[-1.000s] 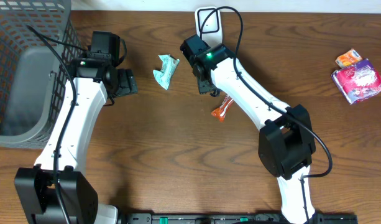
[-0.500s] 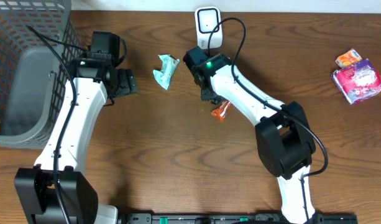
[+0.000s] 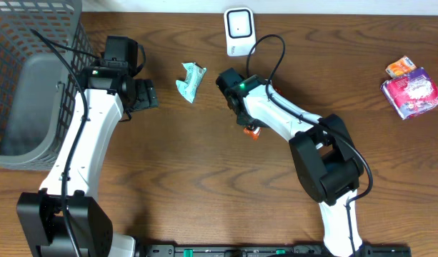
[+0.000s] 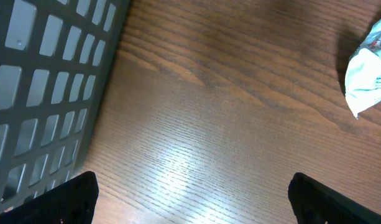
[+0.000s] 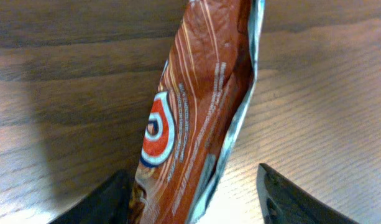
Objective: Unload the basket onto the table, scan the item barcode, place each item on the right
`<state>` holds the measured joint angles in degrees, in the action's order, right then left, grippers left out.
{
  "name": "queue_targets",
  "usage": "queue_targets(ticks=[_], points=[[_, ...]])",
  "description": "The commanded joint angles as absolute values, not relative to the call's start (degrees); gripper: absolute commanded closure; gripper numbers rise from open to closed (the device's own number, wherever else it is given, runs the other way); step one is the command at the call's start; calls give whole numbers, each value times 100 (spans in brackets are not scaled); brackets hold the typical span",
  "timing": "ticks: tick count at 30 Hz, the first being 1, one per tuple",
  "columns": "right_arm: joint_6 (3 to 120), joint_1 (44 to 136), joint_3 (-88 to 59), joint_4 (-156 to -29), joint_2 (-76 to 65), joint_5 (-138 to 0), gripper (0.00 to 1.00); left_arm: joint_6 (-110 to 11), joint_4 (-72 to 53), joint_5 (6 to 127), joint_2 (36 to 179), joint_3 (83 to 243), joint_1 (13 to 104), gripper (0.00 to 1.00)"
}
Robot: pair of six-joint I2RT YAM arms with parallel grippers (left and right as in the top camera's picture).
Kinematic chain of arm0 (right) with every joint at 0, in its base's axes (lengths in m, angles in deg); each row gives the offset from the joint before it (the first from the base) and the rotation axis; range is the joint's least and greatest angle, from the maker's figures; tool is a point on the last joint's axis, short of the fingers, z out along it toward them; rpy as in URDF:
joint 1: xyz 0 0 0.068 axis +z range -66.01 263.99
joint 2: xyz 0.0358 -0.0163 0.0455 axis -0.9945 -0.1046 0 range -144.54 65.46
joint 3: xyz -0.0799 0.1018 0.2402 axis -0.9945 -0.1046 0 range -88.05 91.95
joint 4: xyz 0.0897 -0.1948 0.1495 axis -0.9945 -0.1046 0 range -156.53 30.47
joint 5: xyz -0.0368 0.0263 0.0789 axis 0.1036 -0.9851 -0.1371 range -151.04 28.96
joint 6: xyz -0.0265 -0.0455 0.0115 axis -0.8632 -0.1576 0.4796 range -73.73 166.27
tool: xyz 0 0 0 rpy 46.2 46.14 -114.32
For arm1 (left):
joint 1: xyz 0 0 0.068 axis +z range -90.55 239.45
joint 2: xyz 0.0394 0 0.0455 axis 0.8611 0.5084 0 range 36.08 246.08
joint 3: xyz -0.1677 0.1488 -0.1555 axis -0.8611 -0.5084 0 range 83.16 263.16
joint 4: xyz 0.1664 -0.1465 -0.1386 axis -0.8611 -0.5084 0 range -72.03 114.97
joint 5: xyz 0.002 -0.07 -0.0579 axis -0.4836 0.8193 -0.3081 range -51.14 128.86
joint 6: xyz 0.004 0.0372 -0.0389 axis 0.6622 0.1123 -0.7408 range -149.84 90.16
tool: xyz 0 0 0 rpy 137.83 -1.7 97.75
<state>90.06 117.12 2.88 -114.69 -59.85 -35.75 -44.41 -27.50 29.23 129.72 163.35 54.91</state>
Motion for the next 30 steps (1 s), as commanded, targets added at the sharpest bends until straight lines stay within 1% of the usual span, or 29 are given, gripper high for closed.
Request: queue_targets(ticks=[1,2,3,5,7,8,13,20,23,26,30], points=[[9143,11662,138,-11349,-6036,-3404,53,-4406,-2765,2807,13029,16359,5504,2],[9143,11662,129,-11344,-6036,-3441,59,-4408,-2765,2807,13029,16359,5504,2],[9143,11662,129,-11340,-6036,-3465,67,-4406,-2765,2807,13029,16359,5504,2],[9067,11666,159,-11322,-6033,-3601,78,-4408,-2765,2807,13029,16359,5504,2],[8824,11637,271,-11327,-6033,-3861,98,-4406,-2765,2807,13029,16359,5504,2],[8673,11605,347,-11333,-6029,-4047,99,-4406,-2765,2807,13029,16359,5504,2],[7996,11347,935,-11543,-5909,-5172,99,-4406,-2765,2807,13029,16359,5504,2],[6732,10838,1722,-11661,-5791,-7920,99,-4406,-2765,2807,13029,16359,5504,2],[6155,10617,1720,-11585,-5793,-9137,99,-4406,-2765,2807,13029,16359,5504,2],[5714,10486,1681,-11580,-5797,-9922,99,-4406,-2765,2807,13029,16359,5504,2],[5578,10427,1512,-11456,-5797,-10709,99,-4406,-2765,2807,13029,16359,5504,2]])
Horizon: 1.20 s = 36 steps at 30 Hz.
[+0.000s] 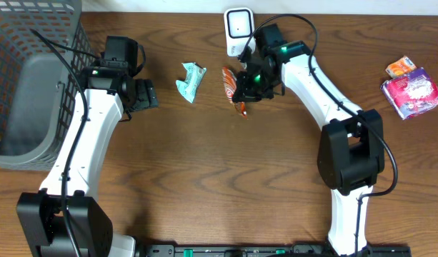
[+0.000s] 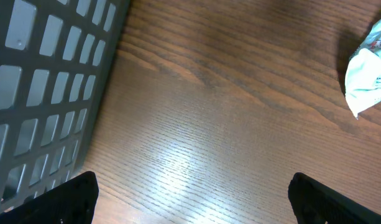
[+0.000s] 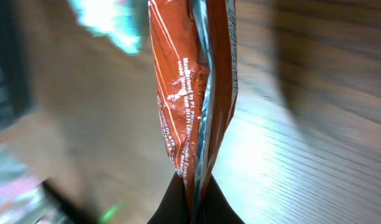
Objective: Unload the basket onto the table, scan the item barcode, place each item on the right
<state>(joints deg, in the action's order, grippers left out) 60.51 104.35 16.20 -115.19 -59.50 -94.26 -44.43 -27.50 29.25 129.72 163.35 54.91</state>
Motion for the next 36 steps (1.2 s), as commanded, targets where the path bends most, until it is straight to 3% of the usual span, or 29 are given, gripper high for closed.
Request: queue_targets(ticks=[1,9,14,19,20,21,22,24,29,36], points=[[5567,10422,1429,-11368,-5797,-10951,99,-4406,-2765,2807,13029,16361,5504,2],[5578,10291,280,-10022,-5797,-12722,99,-4406,-2765,2807,13029,16359,5504,2],[6352,9911,-636,-9043,-5797,-12803,99,-4406,-2765,2807,13029,16359,5504,2],[6512,9465,-1148,-8870,-5797,-12757,95,-4406,-2765,2807,13029,16359,5504,2],[6518,9373,-1209,-8912,-5797,-12663,89,-4406,-2765,2807,13029,16359,5504,2],[6571,9279,-1246,-8990,-5797,-12510,76,-4406,-2765,2807,13029,16359,5504,2],[6577,9198,-1252,-9102,-5797,-12324,57,-4406,-2765,2807,13029,16359,5504,2],[6577,9063,-1250,-9242,-5795,-11992,39,-4406,-2765,2807,13029,16359,5504,2],[6614,8755,-1032,-9624,-5681,-11546,32,-4408,-2765,2807,13029,16359,5504,2],[6422,8842,-208,-10903,-5010,-9541,30,-4406,-2765,2807,13029,16359,5504,2]])
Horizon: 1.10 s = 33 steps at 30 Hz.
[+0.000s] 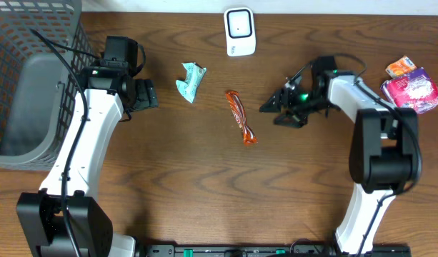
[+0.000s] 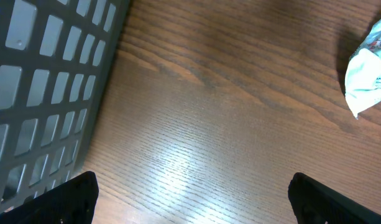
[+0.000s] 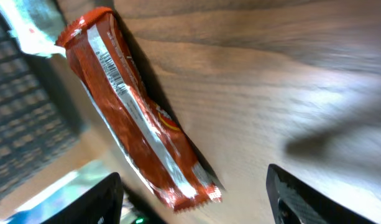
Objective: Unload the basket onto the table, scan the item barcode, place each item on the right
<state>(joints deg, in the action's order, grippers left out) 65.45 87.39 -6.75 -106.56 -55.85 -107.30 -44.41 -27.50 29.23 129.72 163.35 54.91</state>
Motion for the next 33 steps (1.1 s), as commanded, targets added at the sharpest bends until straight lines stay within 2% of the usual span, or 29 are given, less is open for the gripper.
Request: queue_targets(ticks=[1,9,17,22,29,30,33], points=[[6389,8914,-77,-11051,-4884,-9255,30,-4408,-2765,2807,13029,16359,5504,2],[6140,9911,140,-11073,-4394,-8324,33,-4408,-2765,2807,13029,16359,5504,2],[6145,11310,96,-10936,-4626,-6444,35,-4408,-2765,2807,13029,16359,5504,2],[6199,11930,96,-10726,-4816,-5839,41,-4406,-2765,2807,13029,16359,5504,2],[6617,12263,83,-10776,-5061,-4309,36,-4406,-2765,2807,13029,16359,5504,2],[6617,12267,81,-10778,-5083,-4230,27,-4406,-2765,2807,13029,16359,5504,2],[6619,12245,81,-10785,-5137,-4117,23,-4406,-2765,2807,13029,16359,5504,2]])
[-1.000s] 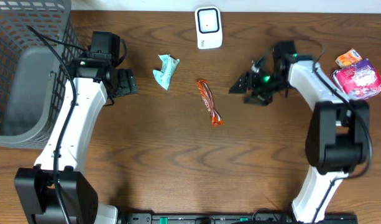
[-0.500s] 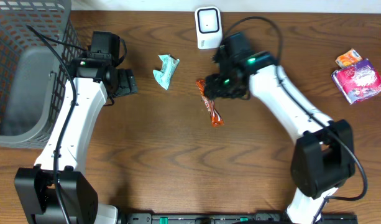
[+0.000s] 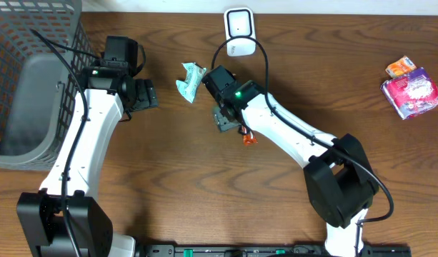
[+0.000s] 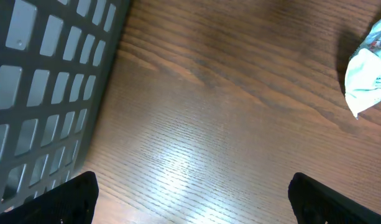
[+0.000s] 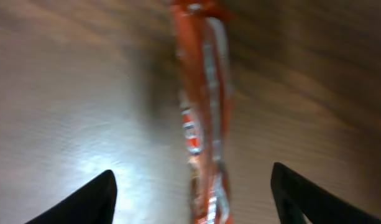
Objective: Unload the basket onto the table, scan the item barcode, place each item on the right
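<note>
An orange snack bar point(image 5: 201, 118) lies flat on the wood table, and only its lower end point(image 3: 249, 137) shows in the overhead view. My right gripper point(image 5: 193, 202) hangs open over it, one finger on either side and neither touching it; in the overhead view the right gripper point(image 3: 226, 117) covers most of the bar. The white scanner point(image 3: 239, 32) stands at the table's back edge. Near the basket my left gripper point(image 4: 190, 199) is open over bare wood, also seen as the left gripper point(image 3: 143, 94) from overhead.
A grey mesh basket point(image 3: 29, 78) fills the left side, and its wall point(image 4: 47, 74) is close to my left fingers. A crumpled teal wrapper point(image 3: 191, 81) lies left of the bar. A pink packet point(image 3: 414, 91) and a small orange packet point(image 3: 400, 66) sit at the far right.
My right gripper was open off to the right of the bar. It now stands open directly over the bar, which still lies where it was. The left arm has not moved.
My right gripper was around the bar low over the table's middle. Then it was shut on the bar, holding it up beside the scanner. Then the bar lay on the table with the gripper open to its right. Now the gripper is over the bar.
</note>
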`<state>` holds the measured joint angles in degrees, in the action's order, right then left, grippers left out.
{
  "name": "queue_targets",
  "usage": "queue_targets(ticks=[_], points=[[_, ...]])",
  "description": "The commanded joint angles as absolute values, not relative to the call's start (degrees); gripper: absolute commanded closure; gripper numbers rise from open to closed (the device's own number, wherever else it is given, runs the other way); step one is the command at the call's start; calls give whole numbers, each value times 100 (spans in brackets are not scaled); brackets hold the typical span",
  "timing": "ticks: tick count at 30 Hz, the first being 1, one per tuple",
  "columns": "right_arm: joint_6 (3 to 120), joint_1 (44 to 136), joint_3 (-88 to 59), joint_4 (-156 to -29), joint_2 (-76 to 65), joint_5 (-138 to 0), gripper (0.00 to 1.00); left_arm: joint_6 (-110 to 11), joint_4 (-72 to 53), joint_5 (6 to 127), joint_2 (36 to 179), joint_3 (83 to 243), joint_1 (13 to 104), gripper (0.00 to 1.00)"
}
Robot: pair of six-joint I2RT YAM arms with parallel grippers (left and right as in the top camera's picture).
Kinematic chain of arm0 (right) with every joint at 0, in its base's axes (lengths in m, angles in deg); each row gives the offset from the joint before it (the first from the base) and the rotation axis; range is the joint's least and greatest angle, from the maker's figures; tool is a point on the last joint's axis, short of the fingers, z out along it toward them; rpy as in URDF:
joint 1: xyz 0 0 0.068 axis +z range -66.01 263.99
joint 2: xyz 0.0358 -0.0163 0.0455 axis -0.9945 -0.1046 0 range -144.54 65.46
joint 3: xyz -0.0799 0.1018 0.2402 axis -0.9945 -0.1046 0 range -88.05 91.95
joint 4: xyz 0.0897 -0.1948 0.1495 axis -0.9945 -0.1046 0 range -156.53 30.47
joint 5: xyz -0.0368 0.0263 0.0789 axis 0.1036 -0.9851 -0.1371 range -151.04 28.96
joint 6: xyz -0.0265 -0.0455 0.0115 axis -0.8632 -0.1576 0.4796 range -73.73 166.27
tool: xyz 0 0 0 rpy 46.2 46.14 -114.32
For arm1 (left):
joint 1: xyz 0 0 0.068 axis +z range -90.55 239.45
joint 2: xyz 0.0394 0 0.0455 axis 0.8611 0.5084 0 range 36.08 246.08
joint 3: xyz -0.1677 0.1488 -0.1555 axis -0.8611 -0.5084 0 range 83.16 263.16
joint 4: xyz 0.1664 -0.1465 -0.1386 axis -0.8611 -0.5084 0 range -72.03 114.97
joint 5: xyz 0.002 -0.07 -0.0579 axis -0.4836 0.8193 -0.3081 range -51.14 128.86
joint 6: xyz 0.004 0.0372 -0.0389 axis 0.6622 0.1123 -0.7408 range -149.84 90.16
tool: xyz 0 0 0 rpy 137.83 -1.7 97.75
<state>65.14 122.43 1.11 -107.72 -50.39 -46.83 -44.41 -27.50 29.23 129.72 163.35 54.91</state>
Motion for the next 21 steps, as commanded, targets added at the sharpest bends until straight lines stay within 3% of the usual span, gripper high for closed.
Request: queue_targets(ticks=[1,21], points=[[6621,12217,81,-10787,-5150,-4123,23,-4406,-2765,2807,13029,16359,5504,2],[6597,12230,-11,-10752,-5194,-4167,28,-4406,-2765,2807,13029,16359,5504,2]])
